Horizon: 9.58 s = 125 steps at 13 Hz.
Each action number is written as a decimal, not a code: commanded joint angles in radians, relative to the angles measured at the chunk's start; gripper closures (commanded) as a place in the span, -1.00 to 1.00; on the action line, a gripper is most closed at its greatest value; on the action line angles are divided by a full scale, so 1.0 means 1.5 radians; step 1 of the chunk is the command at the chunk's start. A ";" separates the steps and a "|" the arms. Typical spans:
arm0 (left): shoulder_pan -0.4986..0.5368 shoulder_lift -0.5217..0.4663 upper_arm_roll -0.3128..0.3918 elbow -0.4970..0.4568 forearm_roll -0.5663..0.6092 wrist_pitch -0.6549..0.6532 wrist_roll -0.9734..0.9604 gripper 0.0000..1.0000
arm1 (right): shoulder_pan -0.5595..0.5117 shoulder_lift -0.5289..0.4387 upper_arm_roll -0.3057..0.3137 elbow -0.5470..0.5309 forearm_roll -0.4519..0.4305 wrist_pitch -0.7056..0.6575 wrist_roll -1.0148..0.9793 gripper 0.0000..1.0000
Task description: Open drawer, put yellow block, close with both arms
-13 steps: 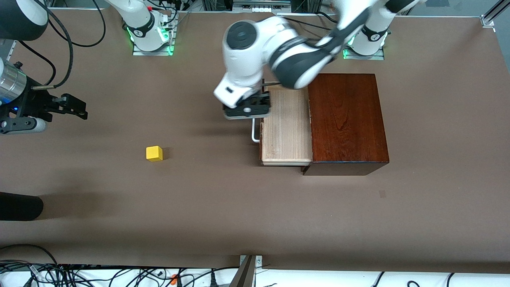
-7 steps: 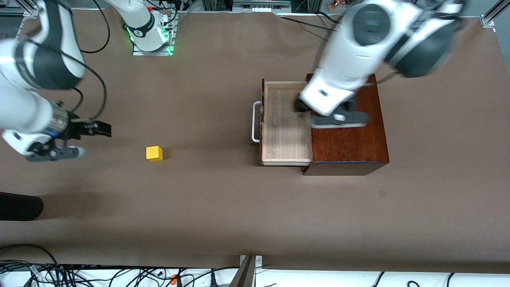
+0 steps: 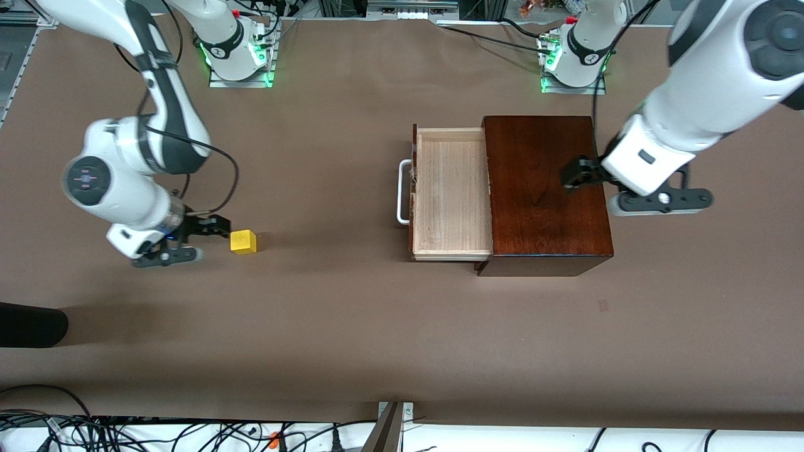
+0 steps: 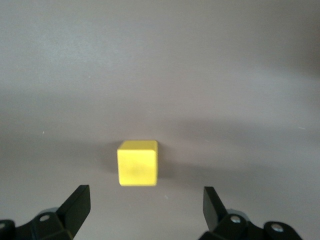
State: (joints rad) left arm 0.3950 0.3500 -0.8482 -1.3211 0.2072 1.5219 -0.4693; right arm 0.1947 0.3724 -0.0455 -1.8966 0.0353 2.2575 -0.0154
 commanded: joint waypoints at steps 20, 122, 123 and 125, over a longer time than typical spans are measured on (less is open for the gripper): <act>-0.266 -0.282 0.510 -0.189 -0.107 -0.011 0.354 -1.00 | 0.001 0.044 0.068 -0.085 0.003 0.199 -0.080 0.52; -0.740 0.117 0.517 -0.154 0.011 0.202 0.860 -1.00 | 0.031 -0.251 -0.044 0.181 -0.025 -0.378 -0.012 -1.00; -0.733 0.110 0.517 -0.167 0.011 0.203 0.860 -1.00 | 0.031 -0.251 -0.044 0.181 -0.025 -0.378 -0.012 -1.00; -0.706 0.096 0.516 -0.189 0.012 0.204 0.860 -1.00 | 0.031 -0.251 -0.044 0.181 -0.025 -0.378 -0.012 -1.00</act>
State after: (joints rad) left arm -0.7047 0.5624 -0.0768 -1.5155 0.1841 1.8344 0.8073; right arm 0.2377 -0.0086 -0.1129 -1.6413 0.0145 1.6946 -0.0474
